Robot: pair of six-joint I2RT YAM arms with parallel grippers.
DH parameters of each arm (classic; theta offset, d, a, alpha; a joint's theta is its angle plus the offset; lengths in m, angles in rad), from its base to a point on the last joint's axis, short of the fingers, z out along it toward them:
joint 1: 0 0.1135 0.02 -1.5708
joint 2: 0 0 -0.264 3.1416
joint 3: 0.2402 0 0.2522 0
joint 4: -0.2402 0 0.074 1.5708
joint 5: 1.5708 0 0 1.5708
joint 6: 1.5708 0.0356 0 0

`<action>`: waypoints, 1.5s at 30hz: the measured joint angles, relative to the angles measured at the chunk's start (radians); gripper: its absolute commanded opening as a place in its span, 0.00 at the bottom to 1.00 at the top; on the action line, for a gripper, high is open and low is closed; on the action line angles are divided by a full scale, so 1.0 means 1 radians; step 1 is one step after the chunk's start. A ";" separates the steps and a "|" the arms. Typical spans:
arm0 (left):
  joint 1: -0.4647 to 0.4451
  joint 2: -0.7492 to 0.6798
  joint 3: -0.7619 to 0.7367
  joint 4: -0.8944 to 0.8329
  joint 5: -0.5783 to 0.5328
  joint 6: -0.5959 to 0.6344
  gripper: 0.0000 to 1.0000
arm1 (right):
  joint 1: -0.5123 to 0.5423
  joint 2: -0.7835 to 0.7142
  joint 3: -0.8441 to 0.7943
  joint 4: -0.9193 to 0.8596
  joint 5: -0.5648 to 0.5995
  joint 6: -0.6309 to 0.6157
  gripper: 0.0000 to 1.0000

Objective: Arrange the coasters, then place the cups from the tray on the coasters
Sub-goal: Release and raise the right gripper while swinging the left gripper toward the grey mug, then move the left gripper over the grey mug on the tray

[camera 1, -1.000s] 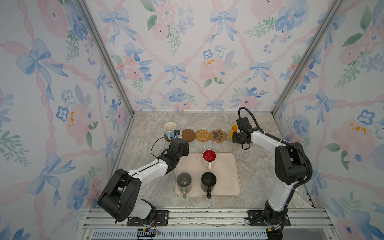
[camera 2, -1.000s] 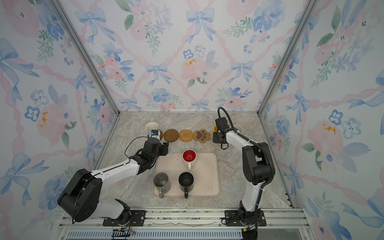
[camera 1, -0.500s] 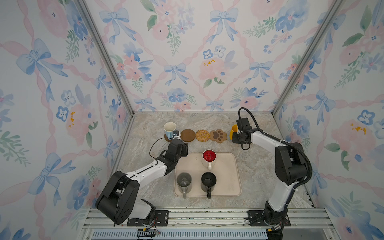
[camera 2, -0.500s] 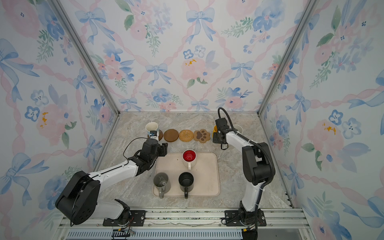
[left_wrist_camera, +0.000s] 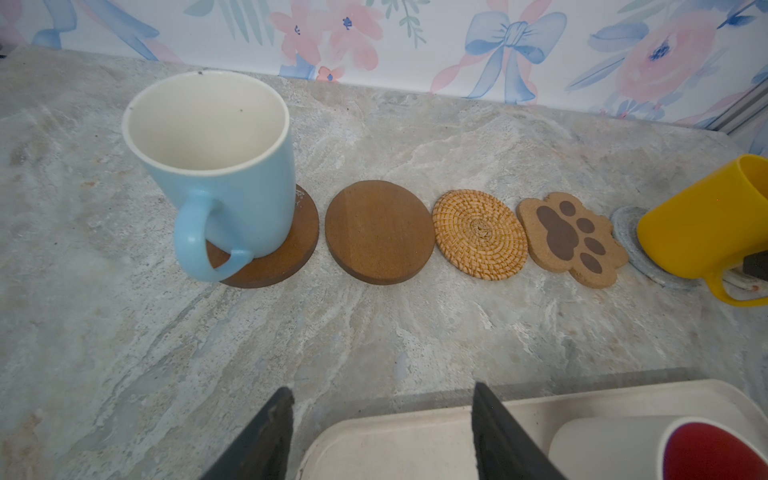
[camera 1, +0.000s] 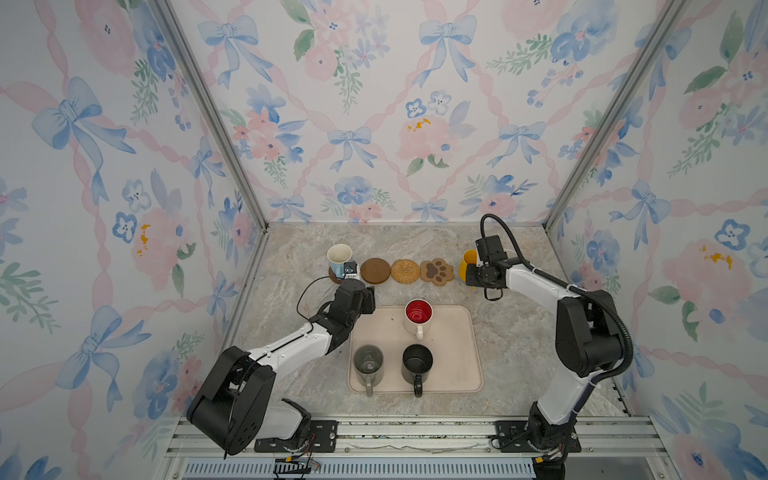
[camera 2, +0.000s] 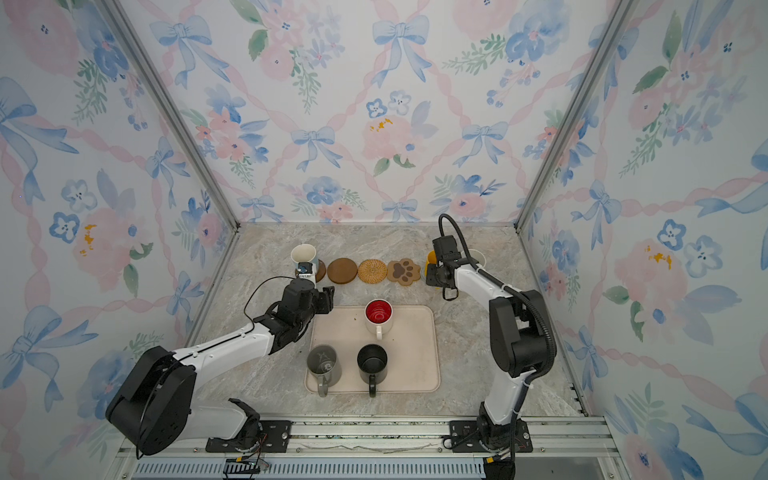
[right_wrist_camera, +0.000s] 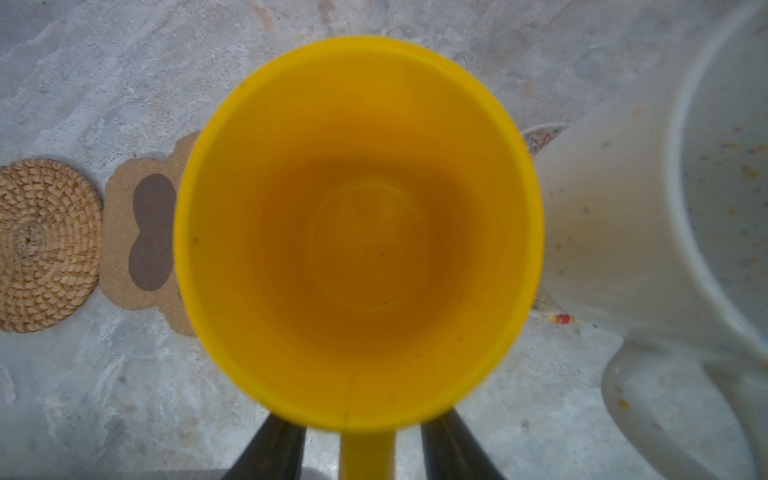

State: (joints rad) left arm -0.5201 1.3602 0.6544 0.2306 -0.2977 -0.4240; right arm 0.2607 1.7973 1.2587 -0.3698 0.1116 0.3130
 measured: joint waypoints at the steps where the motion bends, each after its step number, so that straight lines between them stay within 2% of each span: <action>1: 0.000 0.000 0.000 0.000 0.000 0.000 0.64 | 0.000 -0.014 -0.006 -0.002 -0.002 0.002 0.53; 5: 0.000 0.000 -0.001 0.000 0.004 0.000 0.64 | 0.000 -0.090 -0.021 -0.016 -0.008 0.013 0.62; 12: 0.000 -0.002 -0.001 0.000 0.008 0.000 0.64 | 0.017 -0.308 -0.050 -0.030 0.020 0.062 0.68; 20: -0.004 -0.010 0.003 -0.010 0.063 -0.005 0.62 | 0.146 -0.449 -0.069 0.019 0.073 0.160 0.73; 29: -0.084 -0.146 0.043 -0.114 0.124 -0.008 0.62 | 0.233 -0.412 -0.101 0.114 0.048 0.216 0.76; 36: -0.135 -0.266 0.080 -0.313 0.129 -0.019 0.62 | 0.234 -0.370 -0.134 0.167 0.014 0.222 0.77; 45: -0.227 -0.457 0.078 -0.506 0.158 -0.122 0.59 | 0.225 -0.328 -0.147 0.215 -0.039 0.223 0.78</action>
State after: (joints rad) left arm -0.7471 0.9031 0.7326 -0.2752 -0.1394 -0.5465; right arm 0.4858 1.4696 1.1118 -0.1547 0.0723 0.5362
